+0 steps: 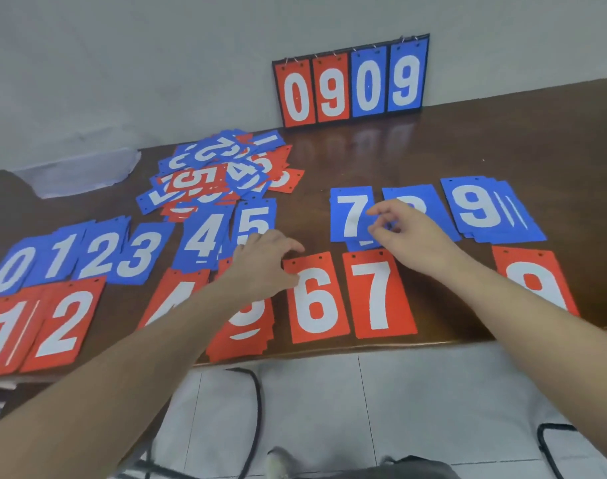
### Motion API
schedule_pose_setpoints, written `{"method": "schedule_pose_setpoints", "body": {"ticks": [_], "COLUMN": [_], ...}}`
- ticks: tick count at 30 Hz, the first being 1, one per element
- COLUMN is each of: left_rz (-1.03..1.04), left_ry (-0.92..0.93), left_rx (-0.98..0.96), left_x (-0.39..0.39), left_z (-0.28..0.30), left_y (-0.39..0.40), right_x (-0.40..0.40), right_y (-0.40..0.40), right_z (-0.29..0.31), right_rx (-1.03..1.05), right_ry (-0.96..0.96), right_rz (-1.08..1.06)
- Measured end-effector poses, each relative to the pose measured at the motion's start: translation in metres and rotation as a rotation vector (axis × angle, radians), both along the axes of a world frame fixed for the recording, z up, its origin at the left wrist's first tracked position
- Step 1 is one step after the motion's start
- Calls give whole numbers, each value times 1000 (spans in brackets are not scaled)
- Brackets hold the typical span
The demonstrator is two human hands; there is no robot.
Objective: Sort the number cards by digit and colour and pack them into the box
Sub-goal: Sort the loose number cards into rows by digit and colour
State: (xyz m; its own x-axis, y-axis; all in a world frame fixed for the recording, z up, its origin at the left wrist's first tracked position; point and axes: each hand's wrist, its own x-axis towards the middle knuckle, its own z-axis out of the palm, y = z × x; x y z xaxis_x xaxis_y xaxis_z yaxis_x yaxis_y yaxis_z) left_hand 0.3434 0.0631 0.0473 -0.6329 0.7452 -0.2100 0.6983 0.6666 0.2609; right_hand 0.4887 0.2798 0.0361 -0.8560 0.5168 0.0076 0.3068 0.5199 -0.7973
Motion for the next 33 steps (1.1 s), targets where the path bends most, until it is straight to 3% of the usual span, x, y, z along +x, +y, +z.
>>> {"method": "schedule_pose_setpoints", "body": {"ticks": [13, 25, 33], "left_rz": [225, 303, 244], "left_ry": [13, -117, -55], "left_rx": [264, 423, 408], "left_x": [-48, -203, -294], "left_z": [10, 6, -6], "left_y": [-37, -82, -87], "right_x": [-72, -197, -263], "right_y": [-6, -44, -63], "right_z": [6, 9, 7], "right_rx": [-20, 47, 138], "right_ry": [69, -14, -105], "right_rz": [148, 122, 95]}}
